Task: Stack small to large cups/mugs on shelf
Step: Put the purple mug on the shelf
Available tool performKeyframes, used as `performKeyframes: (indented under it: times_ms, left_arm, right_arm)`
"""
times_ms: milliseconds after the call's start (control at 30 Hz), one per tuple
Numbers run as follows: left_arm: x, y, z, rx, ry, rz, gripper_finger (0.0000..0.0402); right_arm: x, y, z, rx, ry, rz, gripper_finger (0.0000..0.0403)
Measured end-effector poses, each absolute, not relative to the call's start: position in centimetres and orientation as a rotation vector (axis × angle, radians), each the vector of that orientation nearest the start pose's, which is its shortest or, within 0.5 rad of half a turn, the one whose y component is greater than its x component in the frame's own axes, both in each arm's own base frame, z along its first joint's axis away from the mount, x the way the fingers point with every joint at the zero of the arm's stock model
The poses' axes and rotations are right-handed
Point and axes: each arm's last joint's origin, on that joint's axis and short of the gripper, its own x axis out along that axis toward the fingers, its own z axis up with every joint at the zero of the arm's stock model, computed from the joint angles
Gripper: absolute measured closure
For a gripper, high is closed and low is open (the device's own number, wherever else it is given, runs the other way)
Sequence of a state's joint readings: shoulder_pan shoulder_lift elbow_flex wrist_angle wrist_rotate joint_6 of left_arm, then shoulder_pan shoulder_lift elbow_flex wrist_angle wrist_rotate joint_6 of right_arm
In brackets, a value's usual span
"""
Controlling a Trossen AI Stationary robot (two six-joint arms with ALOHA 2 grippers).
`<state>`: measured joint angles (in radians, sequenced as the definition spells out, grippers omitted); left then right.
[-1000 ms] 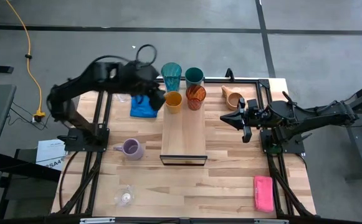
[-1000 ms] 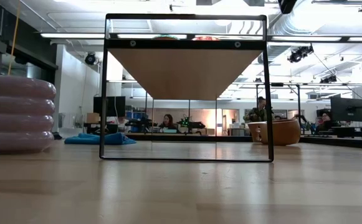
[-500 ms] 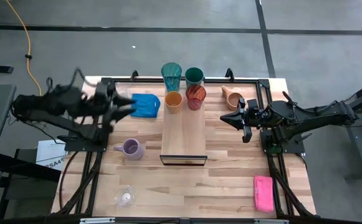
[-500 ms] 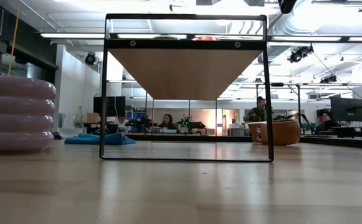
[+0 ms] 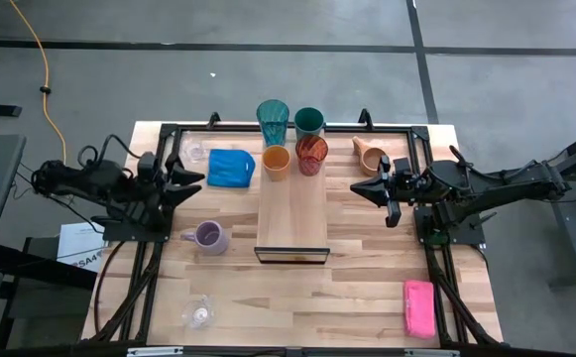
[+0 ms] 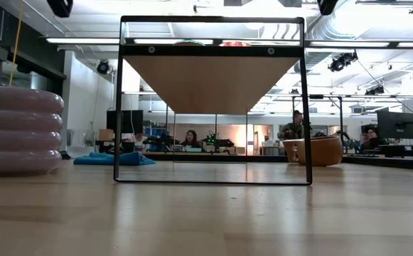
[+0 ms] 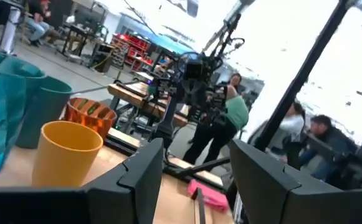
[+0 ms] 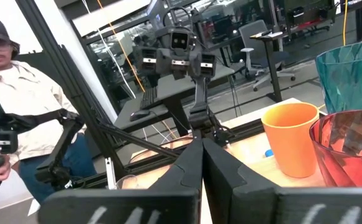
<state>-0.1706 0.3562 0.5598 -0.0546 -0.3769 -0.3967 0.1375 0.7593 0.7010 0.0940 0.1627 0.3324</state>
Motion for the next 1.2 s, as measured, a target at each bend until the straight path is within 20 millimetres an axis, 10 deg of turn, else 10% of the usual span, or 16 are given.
performKeyframes:
  times_ms: [1200]
  left_arm:
    - [9.45, -0.52, 31.85, -0.203, -0.167, 0.203, 0.0227]
  right_arm:
    - [17.18, 1.91, 33.43, 0.293, -0.038, -0.018, 0.0356]
